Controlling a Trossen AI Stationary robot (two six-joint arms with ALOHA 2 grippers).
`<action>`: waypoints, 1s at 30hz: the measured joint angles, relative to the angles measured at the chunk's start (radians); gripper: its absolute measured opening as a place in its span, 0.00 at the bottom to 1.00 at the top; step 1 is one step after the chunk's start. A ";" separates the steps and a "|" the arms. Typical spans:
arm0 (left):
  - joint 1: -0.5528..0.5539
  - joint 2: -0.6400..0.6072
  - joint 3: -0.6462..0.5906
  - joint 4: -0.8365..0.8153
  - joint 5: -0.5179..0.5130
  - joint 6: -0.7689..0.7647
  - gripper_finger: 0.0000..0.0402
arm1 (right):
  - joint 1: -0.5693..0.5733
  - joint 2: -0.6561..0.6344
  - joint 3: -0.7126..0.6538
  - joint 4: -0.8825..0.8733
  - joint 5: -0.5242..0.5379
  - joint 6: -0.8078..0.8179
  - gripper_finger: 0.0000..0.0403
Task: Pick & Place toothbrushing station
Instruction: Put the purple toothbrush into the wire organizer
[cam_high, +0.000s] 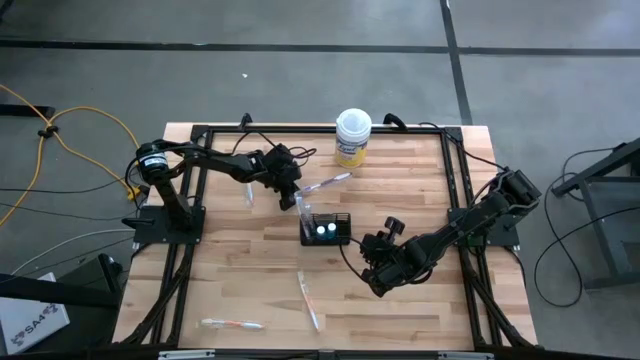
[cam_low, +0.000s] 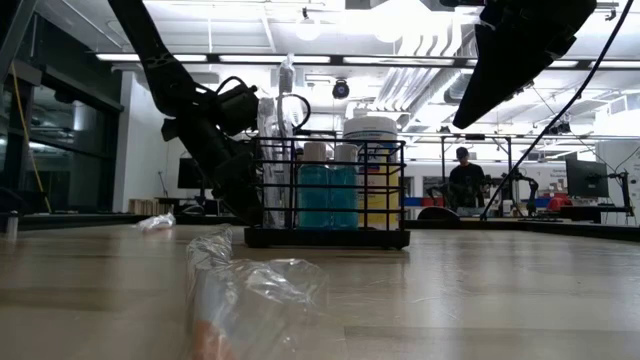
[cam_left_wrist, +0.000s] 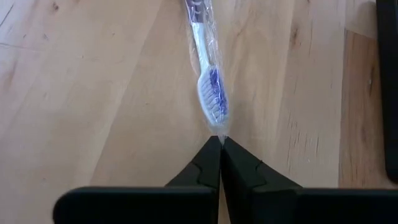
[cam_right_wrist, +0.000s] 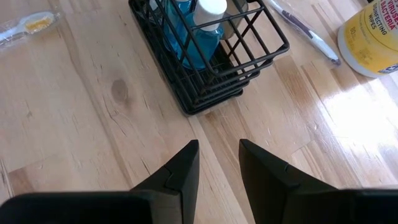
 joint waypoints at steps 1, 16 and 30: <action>0.000 0.000 0.000 0.000 0.000 0.000 0.00 | 0.000 0.000 0.000 0.000 0.000 0.000 0.26; 0.000 0.000 0.000 0.000 0.021 0.000 0.04 | 0.000 0.000 0.000 0.000 -0.001 0.000 0.26; 0.000 0.000 0.000 0.003 0.017 -0.023 0.10 | 0.000 0.000 0.000 0.000 -0.005 0.000 0.26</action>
